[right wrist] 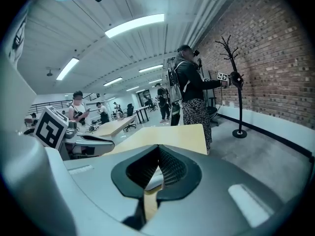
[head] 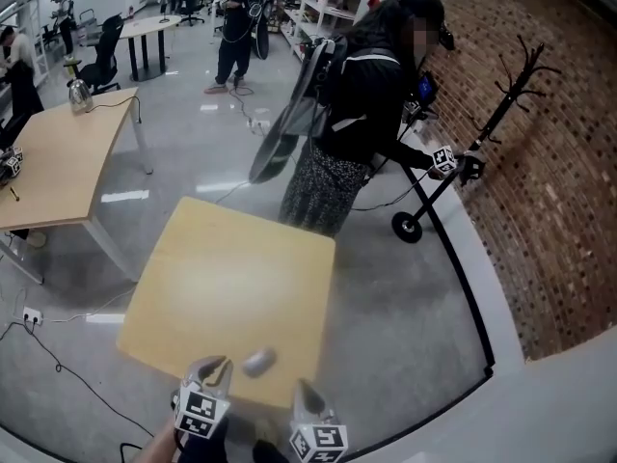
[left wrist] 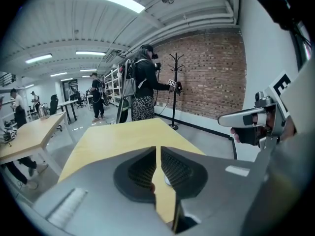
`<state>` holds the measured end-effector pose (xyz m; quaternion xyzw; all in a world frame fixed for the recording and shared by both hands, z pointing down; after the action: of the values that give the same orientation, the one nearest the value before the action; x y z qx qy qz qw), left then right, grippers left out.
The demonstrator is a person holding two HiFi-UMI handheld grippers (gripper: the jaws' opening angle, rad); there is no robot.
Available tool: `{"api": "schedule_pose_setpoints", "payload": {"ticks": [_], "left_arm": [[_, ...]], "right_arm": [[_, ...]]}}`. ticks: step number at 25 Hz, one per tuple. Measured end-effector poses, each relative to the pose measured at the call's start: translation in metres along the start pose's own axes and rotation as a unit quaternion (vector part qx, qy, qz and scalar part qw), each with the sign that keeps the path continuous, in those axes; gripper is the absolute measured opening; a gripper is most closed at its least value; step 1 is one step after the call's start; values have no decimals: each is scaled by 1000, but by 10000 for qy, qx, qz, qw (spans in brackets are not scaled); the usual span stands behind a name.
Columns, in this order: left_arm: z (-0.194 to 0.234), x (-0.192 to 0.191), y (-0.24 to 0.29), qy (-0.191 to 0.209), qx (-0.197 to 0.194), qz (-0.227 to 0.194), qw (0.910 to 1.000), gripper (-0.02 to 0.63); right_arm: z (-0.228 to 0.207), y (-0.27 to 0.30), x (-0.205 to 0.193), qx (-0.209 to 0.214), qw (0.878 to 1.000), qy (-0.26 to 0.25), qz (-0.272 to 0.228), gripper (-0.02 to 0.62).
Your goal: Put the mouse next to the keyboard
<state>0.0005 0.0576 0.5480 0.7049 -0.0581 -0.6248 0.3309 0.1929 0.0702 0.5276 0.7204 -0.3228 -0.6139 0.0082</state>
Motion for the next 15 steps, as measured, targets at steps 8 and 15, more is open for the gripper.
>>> {"api": "schedule_pose_setpoints", "payload": {"ticks": [8, 15], "left_arm": [[24, 3, -37, -179, 452, -177, 9987, 23], [46, 1, -69, -377, 913, -304, 9946, 18]], "right_arm": [[33, 10, 13, 394, 9991, -125, -108, 14], [64, 23, 23, 883, 9956, -277, -172, 14]]}}
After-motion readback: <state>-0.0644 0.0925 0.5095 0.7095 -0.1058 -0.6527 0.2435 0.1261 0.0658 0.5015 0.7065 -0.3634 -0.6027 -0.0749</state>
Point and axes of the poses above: the fingertips, and each gripper's own axes: y forward along the fingers, z to its left, x out of its top, the point moved 4 cm from there along -y, backward along the fingers
